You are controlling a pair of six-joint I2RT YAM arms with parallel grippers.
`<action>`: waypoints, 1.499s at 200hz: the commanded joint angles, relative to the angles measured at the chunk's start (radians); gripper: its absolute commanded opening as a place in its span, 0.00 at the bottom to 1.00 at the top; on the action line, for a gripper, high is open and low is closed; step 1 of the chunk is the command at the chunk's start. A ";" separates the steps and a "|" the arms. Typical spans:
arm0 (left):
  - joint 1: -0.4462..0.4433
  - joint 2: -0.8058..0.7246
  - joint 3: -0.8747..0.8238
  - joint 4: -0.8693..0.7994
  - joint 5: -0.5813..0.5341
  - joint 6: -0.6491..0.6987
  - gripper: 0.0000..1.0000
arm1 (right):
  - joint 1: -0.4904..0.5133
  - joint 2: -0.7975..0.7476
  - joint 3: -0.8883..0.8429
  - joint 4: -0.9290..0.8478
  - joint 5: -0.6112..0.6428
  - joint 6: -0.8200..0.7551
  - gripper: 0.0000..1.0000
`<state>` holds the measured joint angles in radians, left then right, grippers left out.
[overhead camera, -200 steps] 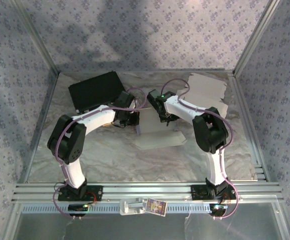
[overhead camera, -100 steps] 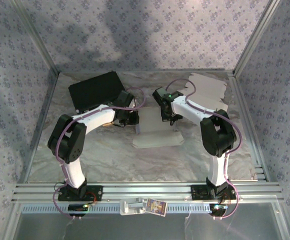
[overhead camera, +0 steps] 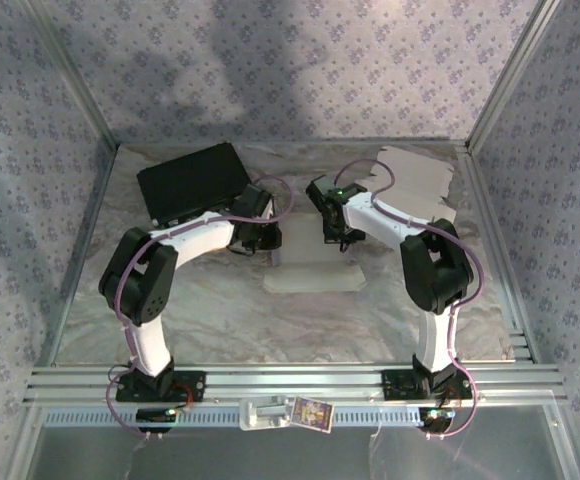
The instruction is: Fold the paper box
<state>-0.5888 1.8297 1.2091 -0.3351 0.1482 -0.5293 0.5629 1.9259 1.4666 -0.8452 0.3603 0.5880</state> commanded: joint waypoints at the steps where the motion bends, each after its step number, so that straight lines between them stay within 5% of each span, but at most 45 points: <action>1: -0.005 0.023 -0.008 0.009 -0.031 -0.010 0.17 | -0.008 -0.014 -0.015 -0.023 0.004 0.032 0.00; 53: -0.016 0.031 -0.013 0.017 -0.047 -0.012 0.16 | -0.008 -0.007 -0.006 -0.023 -0.003 0.032 0.00; 98: -0.037 0.041 0.014 -0.025 -0.120 -0.007 0.00 | -0.007 -0.007 -0.006 -0.027 0.009 0.032 0.00; 177: -0.164 0.132 0.169 -0.424 -0.550 -0.231 0.00 | 0.033 0.014 -0.022 -0.063 0.070 0.162 0.00; 251: -0.177 0.203 0.256 -0.553 -0.702 -0.279 0.00 | 0.011 -0.005 -0.057 -0.009 0.002 0.168 0.00; 300: -0.180 0.195 0.245 -0.536 -0.694 -0.242 0.04 | 0.007 0.002 -0.068 -0.002 -0.018 0.158 0.00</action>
<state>-0.7834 1.9923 1.4769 -0.7273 -0.4187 -0.8017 0.5781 1.9221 1.4342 -0.8139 0.3126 0.7147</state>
